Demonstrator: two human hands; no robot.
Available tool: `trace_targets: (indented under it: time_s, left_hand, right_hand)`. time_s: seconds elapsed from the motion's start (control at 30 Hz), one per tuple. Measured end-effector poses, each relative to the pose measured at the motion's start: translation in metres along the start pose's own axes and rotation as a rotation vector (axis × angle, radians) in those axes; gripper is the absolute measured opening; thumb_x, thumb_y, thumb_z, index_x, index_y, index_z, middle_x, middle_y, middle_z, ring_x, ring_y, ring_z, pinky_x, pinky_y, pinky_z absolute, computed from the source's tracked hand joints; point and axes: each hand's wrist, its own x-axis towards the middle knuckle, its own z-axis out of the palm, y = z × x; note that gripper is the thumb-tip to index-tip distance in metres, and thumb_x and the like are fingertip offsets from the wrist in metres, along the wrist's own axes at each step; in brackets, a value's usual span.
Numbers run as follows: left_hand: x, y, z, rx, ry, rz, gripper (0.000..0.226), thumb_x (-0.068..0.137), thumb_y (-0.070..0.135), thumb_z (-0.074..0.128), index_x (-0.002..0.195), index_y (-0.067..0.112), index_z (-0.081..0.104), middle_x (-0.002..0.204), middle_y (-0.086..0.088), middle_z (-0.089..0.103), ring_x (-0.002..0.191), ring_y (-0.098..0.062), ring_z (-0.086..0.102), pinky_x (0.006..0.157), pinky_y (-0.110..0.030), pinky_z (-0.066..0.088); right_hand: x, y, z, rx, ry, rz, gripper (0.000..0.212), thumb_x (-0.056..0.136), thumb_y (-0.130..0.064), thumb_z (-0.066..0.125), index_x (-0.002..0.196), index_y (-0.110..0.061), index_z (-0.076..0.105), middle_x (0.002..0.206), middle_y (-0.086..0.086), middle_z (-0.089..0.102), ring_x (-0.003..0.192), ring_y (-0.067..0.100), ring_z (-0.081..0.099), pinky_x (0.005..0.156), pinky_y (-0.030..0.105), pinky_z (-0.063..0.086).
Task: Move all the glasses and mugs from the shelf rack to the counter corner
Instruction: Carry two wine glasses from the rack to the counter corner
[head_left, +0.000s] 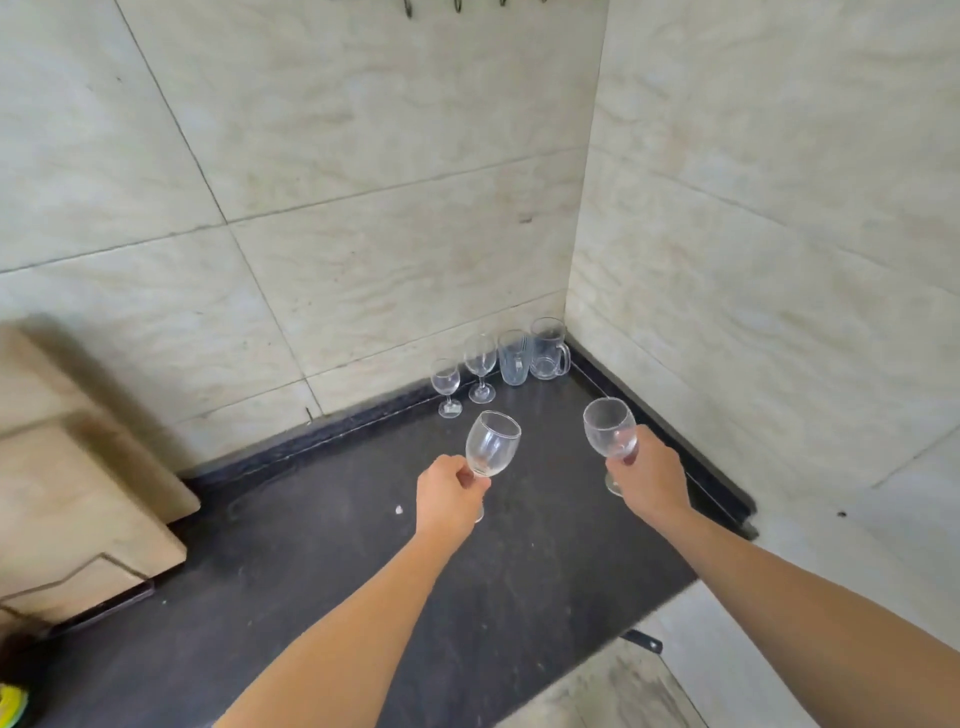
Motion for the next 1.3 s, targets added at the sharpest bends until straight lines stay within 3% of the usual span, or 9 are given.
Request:
trace_targets:
  time_s: [0.13,0.23,0.33,0.5,0.67,0.93,1.13,1.2,1.3]
  left_hand:
    - [0.061,0.006,0.025,0.017,-0.030,-0.047,0.021,0.077,0.014,0.071,0.067,0.006,0.055,0.073,0.000,0.052,0.063,-0.013,0.047,0.054,-0.016,0.034]
    - [0.098,0.006,0.050,-0.003,-0.039,-0.091,0.025,0.075,0.014,0.073,0.062,0.010,0.052,0.069,0.003,0.050,0.063,-0.013,0.047,0.054,-0.018,0.032]
    - [0.132,0.002,0.080,-0.012,-0.043,-0.148,0.026,0.075,0.015,0.074,0.062,0.010,0.051,0.068,0.004,0.049,0.062,-0.009,0.046,0.054,-0.018,0.032]
    - [0.187,-0.007,0.134,-0.030,-0.032,-0.264,0.013,0.076,0.010,0.070,0.076,0.000,0.062,0.071,-0.007,0.063,0.062,-0.015,0.051,0.054,-0.019,0.040]
    - [0.231,-0.010,0.182,-0.080,0.029,-0.325,0.008,0.074,0.005,0.069,0.071,0.009,0.063,0.065,0.005,0.064,0.062,-0.009,0.056,0.055,-0.017,0.040]
    - [0.272,-0.014,0.222,-0.091,0.104,-0.350,0.013,0.075,0.019,0.071,0.070,0.012,0.062,0.065,0.004,0.062,0.066,-0.015,0.058,0.058,-0.028,0.045]
    - [0.280,-0.015,0.237,-0.153,0.152,-0.334,0.021,0.080,0.017,0.068,0.066,0.027,0.056,0.066,0.011,0.061,0.062,-0.005,0.056,0.045,-0.009,0.041]
    - [0.278,-0.017,0.237,-0.125,0.123,-0.320,0.013,0.080,0.015,0.067,0.072,0.021,0.059,0.070,0.008,0.063,0.066,-0.010,0.057,0.050,-0.009,0.044]
    - [0.262,-0.025,0.227,0.009,0.079,-0.275,0.009,0.083,0.010,0.065,0.092,0.011,0.063,0.092,-0.002,0.066,0.087,-0.020,0.060,0.076,-0.031,0.051]
  right_hand:
    - [0.060,0.001,0.014,0.036,0.015,0.086,0.012,0.083,-0.013,0.065,0.089,-0.015,0.055,0.069,-0.008,0.058,0.061,0.010,0.056,0.053,0.025,0.041]
    - [0.104,0.010,0.031,0.078,-0.012,0.145,0.013,0.081,-0.013,0.068,0.090,-0.012,0.059,0.076,-0.002,0.062,0.070,0.018,0.060,0.060,0.028,0.044]
    - [0.145,0.024,0.056,0.156,-0.053,0.182,0.016,0.079,-0.010,0.070,0.091,-0.013,0.060,0.079,-0.003,0.061,0.077,0.019,0.061,0.057,0.024,0.041]
    - [0.212,0.045,0.109,0.263,-0.140,0.247,0.026,0.081,-0.008,0.071,0.106,-0.013,0.063,0.096,0.000,0.063,0.087,0.018,0.060,0.074,0.027,0.047]
    - [0.267,0.054,0.149,0.351,-0.141,0.242,0.024,0.078,-0.005,0.071,0.093,-0.019,0.059,0.084,-0.007,0.060,0.081,0.015,0.057,0.059,0.017,0.039]
    - [0.305,0.063,0.178,0.384,-0.130,0.153,0.031,0.076,-0.009,0.078,0.102,-0.013,0.062,0.093,0.000,0.065,0.085,0.016,0.060,0.070,0.023,0.042]
    - [0.307,0.071,0.182,0.348,-0.133,0.077,0.030,0.078,-0.013,0.078,0.099,-0.022,0.059,0.086,-0.011,0.060,0.075,0.001,0.056,0.065,0.010,0.039]
    - [0.305,0.075,0.182,0.303,-0.141,0.051,0.027,0.080,-0.013,0.076,0.099,-0.020,0.059,0.089,-0.007,0.062,0.078,0.005,0.057,0.066,0.012,0.040]
    - [0.295,0.081,0.176,0.182,-0.146,0.018,0.020,0.084,-0.012,0.070,0.102,-0.013,0.060,0.100,0.003,0.066,0.089,0.020,0.060,0.074,0.028,0.046]
